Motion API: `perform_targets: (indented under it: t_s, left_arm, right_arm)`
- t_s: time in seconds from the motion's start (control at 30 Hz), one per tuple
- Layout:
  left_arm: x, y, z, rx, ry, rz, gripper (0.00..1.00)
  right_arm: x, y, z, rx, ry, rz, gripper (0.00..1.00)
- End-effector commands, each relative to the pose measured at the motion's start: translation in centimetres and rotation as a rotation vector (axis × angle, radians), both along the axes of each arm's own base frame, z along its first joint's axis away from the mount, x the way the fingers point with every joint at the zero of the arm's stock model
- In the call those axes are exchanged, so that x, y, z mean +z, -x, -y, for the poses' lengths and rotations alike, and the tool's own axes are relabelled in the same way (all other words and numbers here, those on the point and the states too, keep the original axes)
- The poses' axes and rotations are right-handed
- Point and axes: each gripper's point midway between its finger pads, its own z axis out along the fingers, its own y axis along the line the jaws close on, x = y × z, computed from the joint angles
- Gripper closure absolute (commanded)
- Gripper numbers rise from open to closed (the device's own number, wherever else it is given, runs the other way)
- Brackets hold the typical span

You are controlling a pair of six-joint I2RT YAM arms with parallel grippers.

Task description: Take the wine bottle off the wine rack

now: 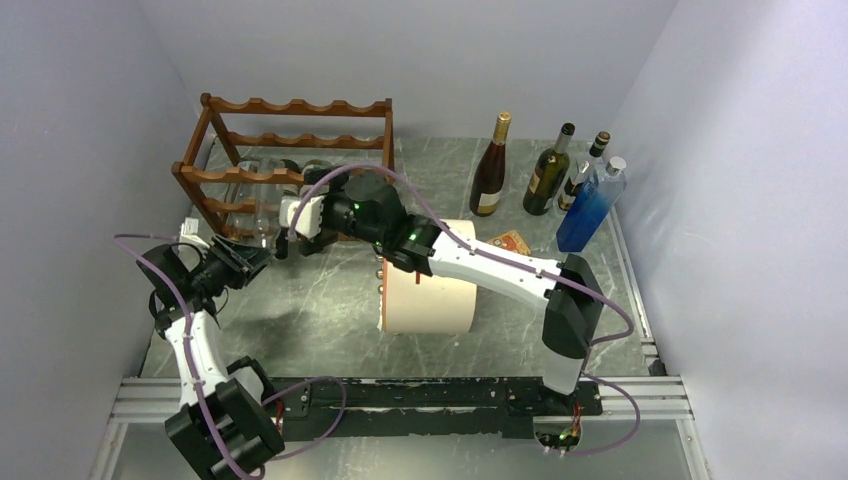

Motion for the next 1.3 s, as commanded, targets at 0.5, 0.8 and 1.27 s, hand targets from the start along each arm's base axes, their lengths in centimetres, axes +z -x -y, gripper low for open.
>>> perform_targets:
  t_s: [0.5,0.8,1.27]
  left_arm:
    - [0.7,1.4,-0.5,0.043,-0.142,-0.099,0.93]
    - [0.8,1.5,-0.1,0.023,-0.149,-0.09,0.93]
    - [1.2,1.9,0.3,0.008,-0.182,-0.087,0.93]
  right_arm:
    - [-10.1,1.0,-7.4,0.455,0.371,0.306,0.03]
    - [-11.5,0.1,-9.7,0.449,0.403,0.372,0.02]
    - [-12.6,-0.4,-13.8,0.44,0.378,0.52,0.0]
